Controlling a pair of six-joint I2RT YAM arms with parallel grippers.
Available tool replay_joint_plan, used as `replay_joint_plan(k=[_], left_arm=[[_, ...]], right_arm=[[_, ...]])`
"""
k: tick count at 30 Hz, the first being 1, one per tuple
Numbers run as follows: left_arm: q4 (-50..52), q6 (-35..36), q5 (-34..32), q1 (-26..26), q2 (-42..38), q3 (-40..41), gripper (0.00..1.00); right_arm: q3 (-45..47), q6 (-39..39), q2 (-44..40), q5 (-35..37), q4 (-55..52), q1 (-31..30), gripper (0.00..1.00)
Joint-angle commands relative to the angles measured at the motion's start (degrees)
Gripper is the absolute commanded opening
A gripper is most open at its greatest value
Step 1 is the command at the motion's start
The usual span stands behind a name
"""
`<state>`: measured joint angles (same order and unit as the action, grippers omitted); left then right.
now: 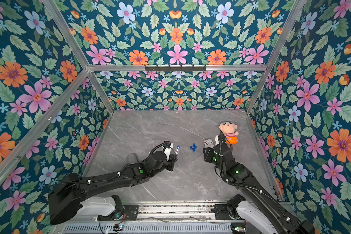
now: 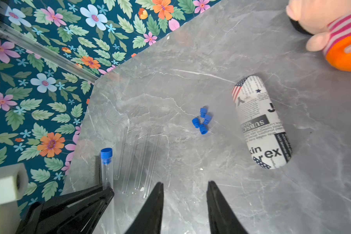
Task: Remove stoppers from test tubes
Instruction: Pick up the test tube at the center of the board, then open the stopper on the test tube.
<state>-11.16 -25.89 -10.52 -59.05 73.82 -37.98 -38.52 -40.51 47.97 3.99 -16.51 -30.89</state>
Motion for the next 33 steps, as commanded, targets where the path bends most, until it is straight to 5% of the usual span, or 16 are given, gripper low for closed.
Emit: replay_joint_plan(k=[1, 33], left_arm=[[-6.69, 1.94, 1.52, 0.49, -1.33, 1.67, 0.14], [-22.38, 2.24, 10.97, 0.91, 1.58, 7.74, 0.13]], right_arm=[[-0.89, -1.16, 2.30, -4.31, 5.67, -0.90, 0.38], [-12.46, -6.60, 27.23, -18.37, 19.09, -2.72, 0.44]])
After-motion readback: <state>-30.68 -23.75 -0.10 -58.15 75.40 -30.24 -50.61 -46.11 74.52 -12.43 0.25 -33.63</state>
